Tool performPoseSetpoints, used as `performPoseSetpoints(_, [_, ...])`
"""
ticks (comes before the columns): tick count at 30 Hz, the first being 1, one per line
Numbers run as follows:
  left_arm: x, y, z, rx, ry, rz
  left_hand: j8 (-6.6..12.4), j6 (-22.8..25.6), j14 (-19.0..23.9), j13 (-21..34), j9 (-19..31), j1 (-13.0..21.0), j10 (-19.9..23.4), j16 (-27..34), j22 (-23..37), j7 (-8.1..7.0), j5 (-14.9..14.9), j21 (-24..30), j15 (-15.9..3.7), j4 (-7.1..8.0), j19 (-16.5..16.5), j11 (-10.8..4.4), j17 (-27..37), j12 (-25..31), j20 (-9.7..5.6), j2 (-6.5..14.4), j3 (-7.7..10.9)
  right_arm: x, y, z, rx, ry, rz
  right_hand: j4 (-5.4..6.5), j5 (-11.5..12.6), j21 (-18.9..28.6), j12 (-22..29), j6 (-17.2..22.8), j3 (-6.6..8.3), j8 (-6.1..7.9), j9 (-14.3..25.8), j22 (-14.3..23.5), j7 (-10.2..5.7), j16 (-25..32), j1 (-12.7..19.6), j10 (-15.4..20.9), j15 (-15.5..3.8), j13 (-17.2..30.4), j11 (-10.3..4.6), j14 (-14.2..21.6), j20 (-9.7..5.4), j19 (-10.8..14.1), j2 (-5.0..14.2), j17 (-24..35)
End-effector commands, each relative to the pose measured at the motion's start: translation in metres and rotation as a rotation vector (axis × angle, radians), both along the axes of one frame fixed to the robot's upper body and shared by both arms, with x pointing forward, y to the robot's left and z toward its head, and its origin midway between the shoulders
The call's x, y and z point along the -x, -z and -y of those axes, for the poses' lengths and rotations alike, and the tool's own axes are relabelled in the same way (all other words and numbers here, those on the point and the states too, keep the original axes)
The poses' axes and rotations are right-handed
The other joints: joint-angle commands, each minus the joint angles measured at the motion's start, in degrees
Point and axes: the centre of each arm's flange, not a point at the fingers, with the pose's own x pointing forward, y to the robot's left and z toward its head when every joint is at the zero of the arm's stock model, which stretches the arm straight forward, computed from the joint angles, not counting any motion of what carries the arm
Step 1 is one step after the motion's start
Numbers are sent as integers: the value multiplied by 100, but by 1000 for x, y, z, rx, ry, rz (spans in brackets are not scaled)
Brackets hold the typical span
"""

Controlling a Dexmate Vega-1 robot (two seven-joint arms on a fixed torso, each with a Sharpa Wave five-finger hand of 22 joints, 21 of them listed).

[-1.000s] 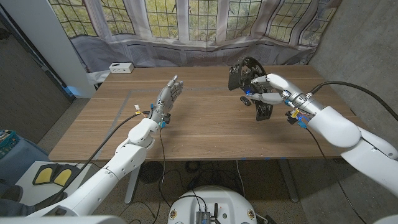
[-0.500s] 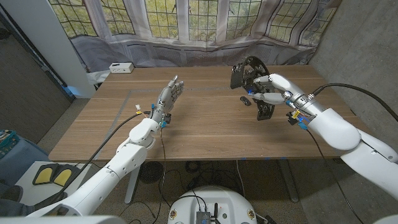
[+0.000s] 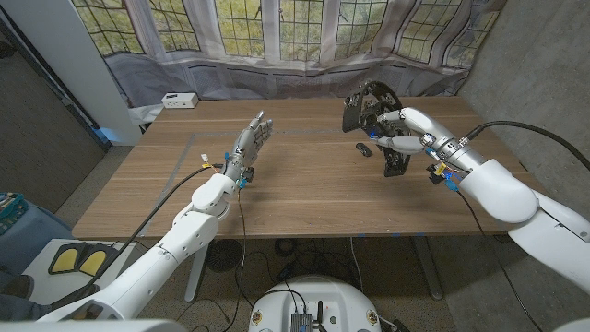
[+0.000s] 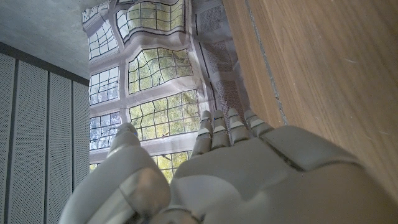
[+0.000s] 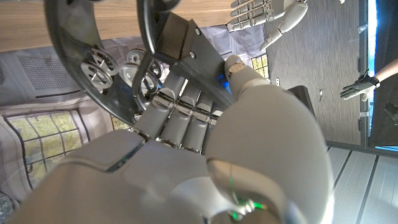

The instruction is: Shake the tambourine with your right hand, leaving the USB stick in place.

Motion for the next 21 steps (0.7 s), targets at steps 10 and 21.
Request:
performPoseSetpoints(10, [-3, -6, 0, -30, 5, -4, -16, 36, -9, 23, 13, 8, 33, -2, 14, -7, -17, 15, -8, -14, -15, 13, 18, -24, 6, 36, 42, 13, -1, -15, 160, 100, 15, -5, 30, 76, -13, 442, 50, 16, 20, 22, -395, -22, 393, 63, -203, 33, 16, 69, 29, 21, 427, 35])
performPoseSetpoints(21, [-2, -7, -1, -41, 7, -1, -15, 39, -6, 23, 13, 8, 35, 0, 14, -9, -18, 16, -12, -14, -16, 6, 18, -23, 7, 35, 46, 12, 4, -31, 278, 152, 10, 1, 29, 95, -24, 436, 49, 11, 20, 20, -408, -38, 377, 59, -195, 33, 6, 73, 24, 6, 426, 35])
